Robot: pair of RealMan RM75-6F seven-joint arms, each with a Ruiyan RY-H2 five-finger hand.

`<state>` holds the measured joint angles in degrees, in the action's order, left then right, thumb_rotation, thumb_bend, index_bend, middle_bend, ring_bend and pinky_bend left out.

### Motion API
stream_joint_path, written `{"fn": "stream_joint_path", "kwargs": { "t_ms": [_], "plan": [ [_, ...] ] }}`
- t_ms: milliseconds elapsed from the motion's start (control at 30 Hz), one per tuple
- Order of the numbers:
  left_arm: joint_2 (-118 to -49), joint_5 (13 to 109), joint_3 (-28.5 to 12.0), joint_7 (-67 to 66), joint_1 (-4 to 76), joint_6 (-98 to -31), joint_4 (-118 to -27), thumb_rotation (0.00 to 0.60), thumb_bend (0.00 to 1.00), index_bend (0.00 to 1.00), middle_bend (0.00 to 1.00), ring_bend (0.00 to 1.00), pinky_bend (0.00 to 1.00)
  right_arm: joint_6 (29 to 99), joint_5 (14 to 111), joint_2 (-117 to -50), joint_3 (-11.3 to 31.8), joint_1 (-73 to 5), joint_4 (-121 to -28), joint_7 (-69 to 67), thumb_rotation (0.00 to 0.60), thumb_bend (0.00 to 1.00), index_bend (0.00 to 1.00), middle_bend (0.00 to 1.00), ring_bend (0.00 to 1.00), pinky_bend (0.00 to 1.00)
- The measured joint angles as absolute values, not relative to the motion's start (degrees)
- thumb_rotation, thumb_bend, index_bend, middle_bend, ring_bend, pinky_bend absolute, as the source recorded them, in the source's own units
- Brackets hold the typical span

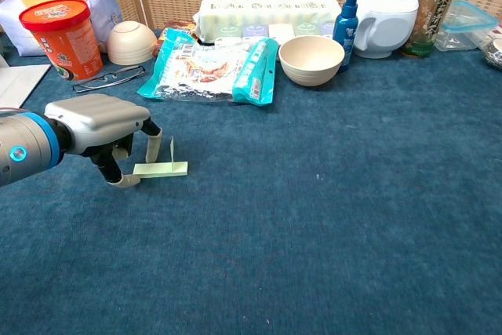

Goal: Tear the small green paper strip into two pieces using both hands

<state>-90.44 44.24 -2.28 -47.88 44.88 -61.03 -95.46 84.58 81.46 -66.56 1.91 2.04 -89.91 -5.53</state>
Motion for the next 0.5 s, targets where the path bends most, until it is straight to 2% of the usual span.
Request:
{"fn": "stream_joint_path", "kwargs": {
  "t_ms": [500],
  "plan": [
    [-91.82,42.35,-2.47,-49.23,45.81,-61.75,-94.88,0.6,0.29,0.5,1.0,1.0,1.0,84.61,81.09,-66.62,2.06,2.5,-89.39,-6.46,0.6,0.5,0.03,0.14,0.03,0.11]
  ]
}}
